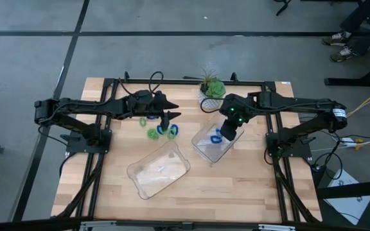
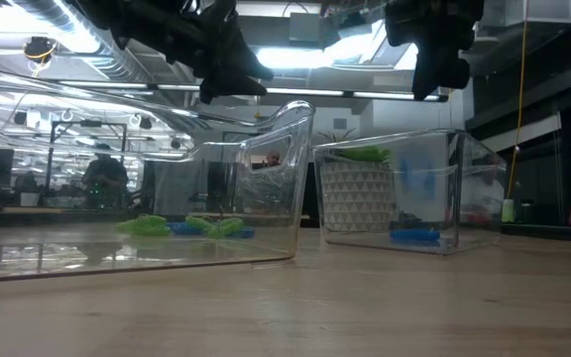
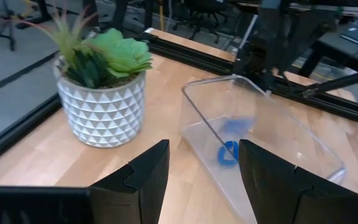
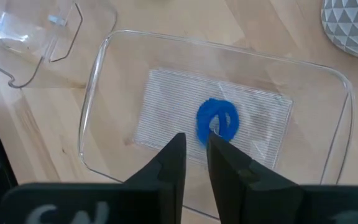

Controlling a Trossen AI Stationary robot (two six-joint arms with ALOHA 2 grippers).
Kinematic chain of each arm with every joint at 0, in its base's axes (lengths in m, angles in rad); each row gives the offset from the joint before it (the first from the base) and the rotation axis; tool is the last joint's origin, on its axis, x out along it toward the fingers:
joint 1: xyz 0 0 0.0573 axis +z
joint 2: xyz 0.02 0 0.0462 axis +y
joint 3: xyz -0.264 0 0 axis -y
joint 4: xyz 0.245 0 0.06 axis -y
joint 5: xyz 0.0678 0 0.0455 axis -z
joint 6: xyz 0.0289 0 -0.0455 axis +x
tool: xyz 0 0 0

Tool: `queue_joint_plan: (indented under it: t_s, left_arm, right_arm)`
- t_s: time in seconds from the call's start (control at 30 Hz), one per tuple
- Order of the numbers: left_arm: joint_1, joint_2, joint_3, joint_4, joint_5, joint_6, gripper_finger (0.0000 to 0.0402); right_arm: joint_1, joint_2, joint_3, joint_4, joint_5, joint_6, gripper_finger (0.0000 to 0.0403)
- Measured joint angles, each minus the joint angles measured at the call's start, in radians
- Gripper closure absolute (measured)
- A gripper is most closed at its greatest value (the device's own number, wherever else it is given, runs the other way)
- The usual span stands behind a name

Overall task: Sort spring keychains
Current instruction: Put the blue spring keychain into the top transparent bin, then put the green spring keychain into the bottom transparent bin

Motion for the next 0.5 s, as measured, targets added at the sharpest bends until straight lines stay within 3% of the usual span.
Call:
queue_joint_plan:
  t_s: [0.5]
  left_arm:
    - [0.0, 0.0, 0.0, -0.048, 0.042, -0.051, 0.0219]
  right_arm:
    - [0.0, 0.0, 0.0, 0.0, -0.001, 0.051, 0.0336]
